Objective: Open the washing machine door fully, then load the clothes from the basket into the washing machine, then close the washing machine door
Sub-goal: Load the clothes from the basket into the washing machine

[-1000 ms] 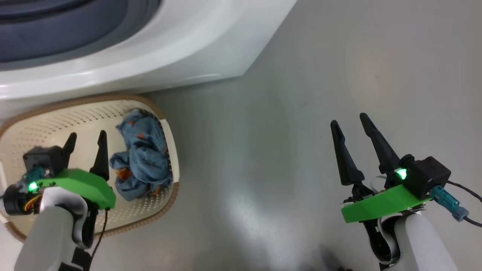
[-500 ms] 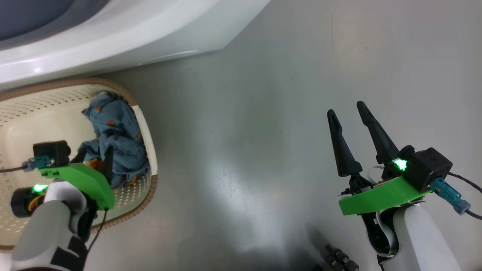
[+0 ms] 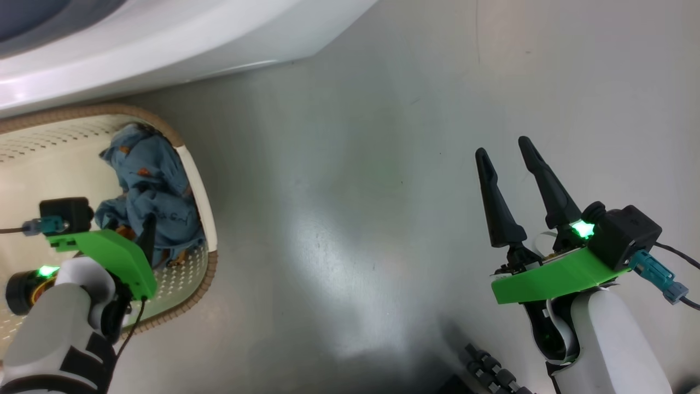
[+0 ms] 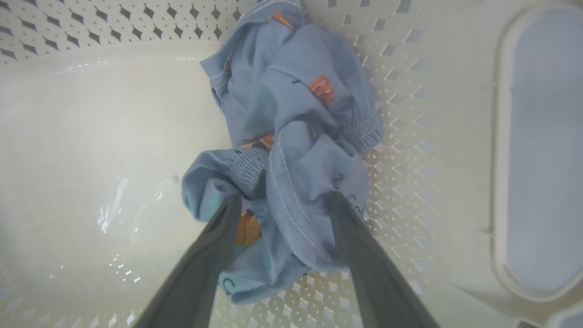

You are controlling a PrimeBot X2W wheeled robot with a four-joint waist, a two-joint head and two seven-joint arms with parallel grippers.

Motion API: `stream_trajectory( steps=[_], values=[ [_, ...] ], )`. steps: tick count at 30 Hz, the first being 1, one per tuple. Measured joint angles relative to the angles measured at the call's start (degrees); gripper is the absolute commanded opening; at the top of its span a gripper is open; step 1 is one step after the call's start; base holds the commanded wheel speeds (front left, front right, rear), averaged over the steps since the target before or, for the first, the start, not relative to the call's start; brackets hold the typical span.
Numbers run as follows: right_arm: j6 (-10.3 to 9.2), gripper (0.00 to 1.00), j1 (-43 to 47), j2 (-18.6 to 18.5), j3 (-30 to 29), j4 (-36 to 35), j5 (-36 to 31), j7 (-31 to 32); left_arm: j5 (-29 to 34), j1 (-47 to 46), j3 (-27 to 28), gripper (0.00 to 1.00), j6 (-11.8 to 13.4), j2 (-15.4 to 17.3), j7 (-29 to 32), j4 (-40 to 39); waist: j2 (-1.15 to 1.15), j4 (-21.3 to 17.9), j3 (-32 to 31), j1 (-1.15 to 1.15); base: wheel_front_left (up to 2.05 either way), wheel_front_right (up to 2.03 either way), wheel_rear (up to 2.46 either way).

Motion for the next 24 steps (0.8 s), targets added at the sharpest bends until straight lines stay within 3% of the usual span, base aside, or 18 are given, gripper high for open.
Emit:
stream_trajectory(
  steps=[24],
  values=[
    [0.0,1.0,0.0,0.03,1.16,-0.58,0.43,0.0,-8.7,-8.39,-2.63,1.0,0.0,2.08,3.23,7.02,0.0,-2.01,3.87,0.0,0.0,0.0,0.0]
  ],
)
